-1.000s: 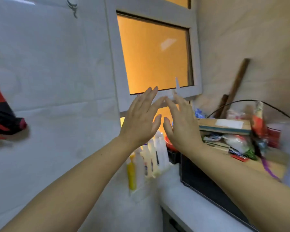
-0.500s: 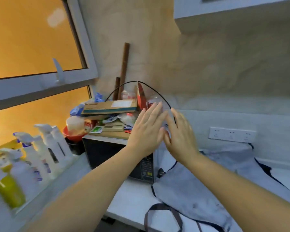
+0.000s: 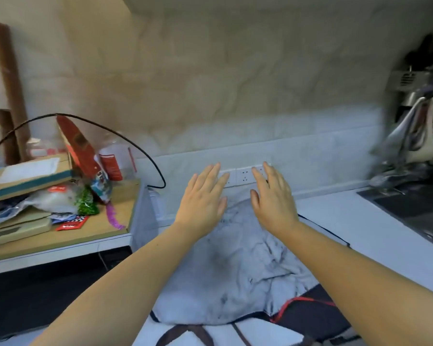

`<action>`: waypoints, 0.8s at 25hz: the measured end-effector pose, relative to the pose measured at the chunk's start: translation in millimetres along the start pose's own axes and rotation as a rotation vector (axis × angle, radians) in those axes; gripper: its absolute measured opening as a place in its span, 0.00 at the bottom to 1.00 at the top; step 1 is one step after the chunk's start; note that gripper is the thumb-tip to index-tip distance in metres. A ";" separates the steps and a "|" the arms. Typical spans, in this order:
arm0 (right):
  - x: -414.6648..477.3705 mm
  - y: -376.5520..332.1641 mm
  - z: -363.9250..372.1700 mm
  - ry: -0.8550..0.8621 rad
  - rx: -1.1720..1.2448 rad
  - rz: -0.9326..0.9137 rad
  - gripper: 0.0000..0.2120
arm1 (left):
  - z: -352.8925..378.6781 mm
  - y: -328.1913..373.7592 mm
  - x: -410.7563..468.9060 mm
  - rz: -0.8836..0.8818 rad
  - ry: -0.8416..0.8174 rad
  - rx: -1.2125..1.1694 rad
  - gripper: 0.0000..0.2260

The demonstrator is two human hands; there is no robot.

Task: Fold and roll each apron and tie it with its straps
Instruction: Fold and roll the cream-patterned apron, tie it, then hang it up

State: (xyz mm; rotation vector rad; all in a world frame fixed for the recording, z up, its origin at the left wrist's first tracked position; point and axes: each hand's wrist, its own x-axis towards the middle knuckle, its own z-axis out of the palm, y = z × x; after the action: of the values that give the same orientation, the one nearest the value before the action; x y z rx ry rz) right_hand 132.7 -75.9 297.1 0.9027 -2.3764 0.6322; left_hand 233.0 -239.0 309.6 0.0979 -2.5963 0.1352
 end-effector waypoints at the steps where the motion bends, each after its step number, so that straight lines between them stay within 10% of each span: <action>1: -3.9 9.7 1.6 -0.020 -0.022 0.031 0.24 | 10.2 1.2 4.0 0.013 -0.028 -0.021 0.26; 20: 11.7 129.7 23.9 -0.209 -0.046 0.357 0.21 | 111.2 39.0 88.5 0.155 -0.282 -0.108 0.26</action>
State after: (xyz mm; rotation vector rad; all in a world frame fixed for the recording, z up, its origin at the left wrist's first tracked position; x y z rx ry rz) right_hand 26.7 -8.4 255.3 0.5492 -2.7601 0.6379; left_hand 96.9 -217.0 257.5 -0.1329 -2.8857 0.0388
